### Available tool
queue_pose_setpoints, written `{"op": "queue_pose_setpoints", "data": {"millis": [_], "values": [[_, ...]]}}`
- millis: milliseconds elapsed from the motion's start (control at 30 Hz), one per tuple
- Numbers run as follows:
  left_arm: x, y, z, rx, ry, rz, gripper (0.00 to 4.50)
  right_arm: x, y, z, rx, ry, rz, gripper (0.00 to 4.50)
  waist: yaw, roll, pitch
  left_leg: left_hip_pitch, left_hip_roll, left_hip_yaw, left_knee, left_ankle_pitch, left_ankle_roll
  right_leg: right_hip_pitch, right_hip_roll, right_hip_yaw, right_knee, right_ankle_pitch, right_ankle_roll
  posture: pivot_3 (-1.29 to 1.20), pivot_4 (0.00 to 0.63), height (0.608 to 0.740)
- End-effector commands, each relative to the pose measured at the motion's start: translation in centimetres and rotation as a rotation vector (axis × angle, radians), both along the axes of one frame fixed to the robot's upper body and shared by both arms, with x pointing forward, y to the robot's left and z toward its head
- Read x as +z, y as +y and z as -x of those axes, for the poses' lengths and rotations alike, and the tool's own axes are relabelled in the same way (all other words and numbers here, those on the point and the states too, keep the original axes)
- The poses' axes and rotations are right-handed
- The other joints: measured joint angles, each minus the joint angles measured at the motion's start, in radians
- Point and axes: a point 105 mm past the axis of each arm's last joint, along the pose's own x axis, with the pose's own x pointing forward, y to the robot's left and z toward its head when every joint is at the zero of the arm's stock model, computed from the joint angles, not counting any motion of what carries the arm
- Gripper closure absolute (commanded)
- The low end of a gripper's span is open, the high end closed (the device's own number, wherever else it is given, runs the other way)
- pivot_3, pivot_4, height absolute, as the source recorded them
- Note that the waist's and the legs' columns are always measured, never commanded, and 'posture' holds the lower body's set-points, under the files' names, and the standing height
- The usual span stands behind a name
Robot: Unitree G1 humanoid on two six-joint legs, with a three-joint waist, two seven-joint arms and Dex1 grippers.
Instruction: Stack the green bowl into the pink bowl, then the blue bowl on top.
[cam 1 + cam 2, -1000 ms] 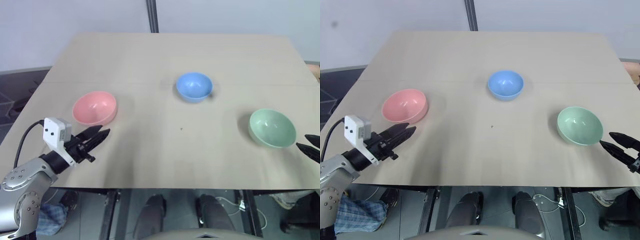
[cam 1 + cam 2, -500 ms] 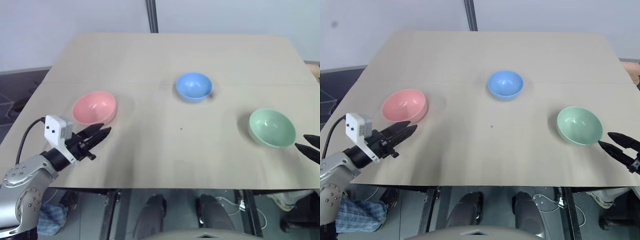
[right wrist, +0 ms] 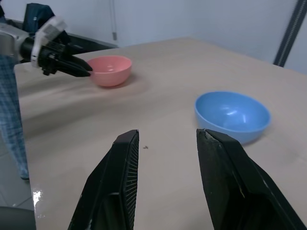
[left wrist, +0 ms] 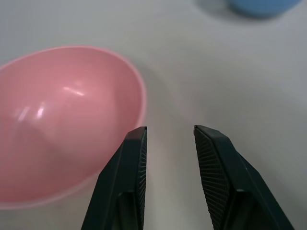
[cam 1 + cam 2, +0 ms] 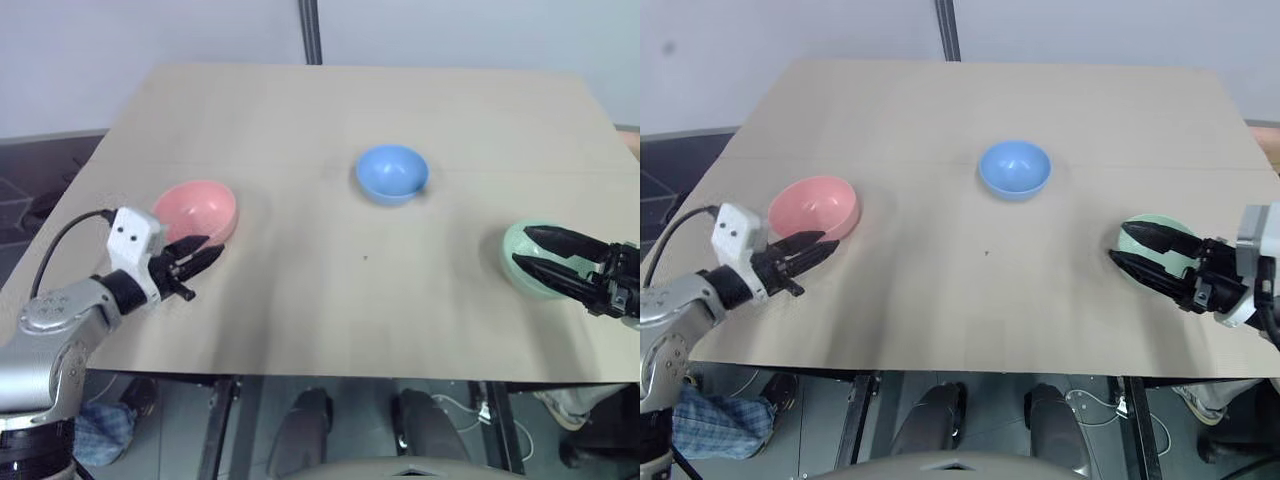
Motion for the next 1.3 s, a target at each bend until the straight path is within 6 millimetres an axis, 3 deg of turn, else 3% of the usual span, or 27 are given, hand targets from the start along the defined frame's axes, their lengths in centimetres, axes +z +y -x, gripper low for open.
{"op": "queue_pose_setpoints", "data": {"millis": [33, 200, 400, 733, 1033, 1167, 1300], "values": [[2.6, -1.4, -0.7, -0.055, -0.047, -0.123, 2.84, 0.5, 0.5, 0.2, 0.031, -0.016, 0.008, 2.49, 0.0, 0.0, 0.0, 0.0, 0.0, 0.0, 0.0, 0.0, 0.0, 0.0, 0.0, 0.0, 0.0, 0.0, 0.0, 0.0, 0.15, 0.74], [3.3, -1.5, -1.4, -0.05, -0.011, -0.276, 2.84, 0.1, 0.1, 0.1, 0.03, -0.011, 0.017, 2.49, -0.006, 0.0, 0.0, 0.0, 0.0, 0.001, -0.001, 0.0, 0.0, 0.0, -0.001, 0.0, 0.0, 0.0, 0.0, 0.0, 0.15, 0.74], [3.3, -1.7, -1.5, -0.044, 0.015, -0.272, 2.84, -0.2, -0.4, 0.3, 0.011, -0.011, 0.016, 2.49, -0.011, 0.001, 0.0, 0.0, 0.001, 0.001, -0.002, 0.0, 0.0, -0.002, 0.0, 0.001, 0.0, 0.0, 0.0, 0.0, 0.15, 0.74], [3.6, 0.0, -1.7, 0.042, 0.006, -0.26, 2.84, -0.7, -1.1, 0.2, -0.008, -0.006, 0.025, 2.49, -0.01, 0.001, 0.0, 0.0, 0.0, 0.001, -0.001, 0.0, 0.0, -0.002, 0.0, 0.0, 0.001, 0.0, 0.0, 0.0, 0.15, 0.74], [-0.1, 0.4, -1.2, 0.026, 0.112, -0.297, 2.84, -0.2, -1.2, 0.0, -0.003, -0.019, 0.035, 2.49, -0.007, 0.001, 0.0, 0.0, 0.0, 0.001, -0.001, 0.0, 0.0, -0.001, 0.0, 0.001, 0.001, 0.0, 0.0, 0.0, 0.15, 0.74], [-0.7, 0.3, -1.5, 0.022, 0.117, -0.281, 2.84, -0.1, -1.4, 0.0, -0.014, -0.023, 0.039, 2.49, -0.006, 0.001, 0.0, 0.0, 0.0, 0.001, -0.001, 0.0, 0.0, -0.001, 0.0, 0.0, 0.001, 0.0, 0.0, 0.0, 0.15, 0.74], [-0.5, 0.2, -2.1, 0.021, 0.102, -0.273, 4.08, -0.2, -1.5, -0.1, -0.022, -0.023, 0.037, 2.49, -0.006, 0.001, 0.0, 0.0, 0.0, 0.001, -0.001, 0.0, 0.0, -0.002, 0.0, 0.0, 0.001, 0.0, 0.0, 0.0, 0.15, 0.74]]}}
